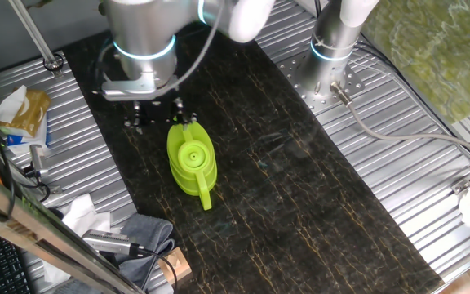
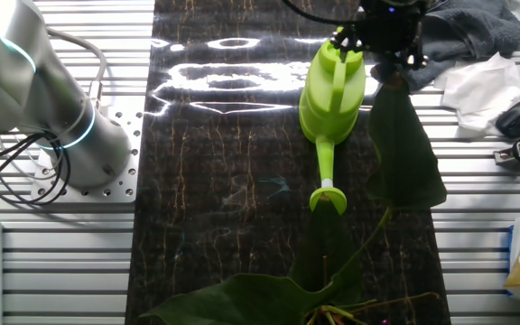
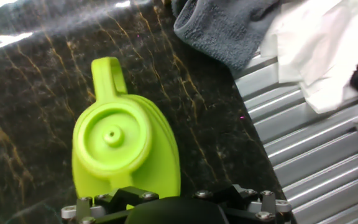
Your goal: Water the plant
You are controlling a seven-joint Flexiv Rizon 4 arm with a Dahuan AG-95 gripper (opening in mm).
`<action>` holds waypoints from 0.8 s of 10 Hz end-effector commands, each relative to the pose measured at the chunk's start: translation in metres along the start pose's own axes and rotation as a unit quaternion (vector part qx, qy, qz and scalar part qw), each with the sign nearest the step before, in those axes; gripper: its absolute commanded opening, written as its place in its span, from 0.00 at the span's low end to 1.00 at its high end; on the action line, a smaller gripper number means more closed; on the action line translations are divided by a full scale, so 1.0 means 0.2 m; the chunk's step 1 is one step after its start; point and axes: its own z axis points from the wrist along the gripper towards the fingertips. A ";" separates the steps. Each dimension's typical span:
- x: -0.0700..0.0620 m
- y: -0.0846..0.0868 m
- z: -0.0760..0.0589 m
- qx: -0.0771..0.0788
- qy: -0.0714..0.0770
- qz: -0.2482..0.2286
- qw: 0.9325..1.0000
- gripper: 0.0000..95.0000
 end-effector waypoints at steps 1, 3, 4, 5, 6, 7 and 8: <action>0.01 0.08 0.02 0.001 -0.012 0.003 1.000 1.00; 0.00 0.11 0.04 0.003 -0.013 0.008 1.000 1.00; -0.01 0.12 0.04 0.002 -0.016 0.007 1.000 1.00; -0.01 0.12 0.05 0.003 -0.017 0.001 1.000 1.00; -0.01 0.12 0.05 0.003 -0.017 -0.001 1.000 1.00; -0.01 0.12 0.05 0.003 -0.016 -0.001 1.000 1.00; -0.01 0.12 0.06 0.004 -0.014 0.000 1.000 1.00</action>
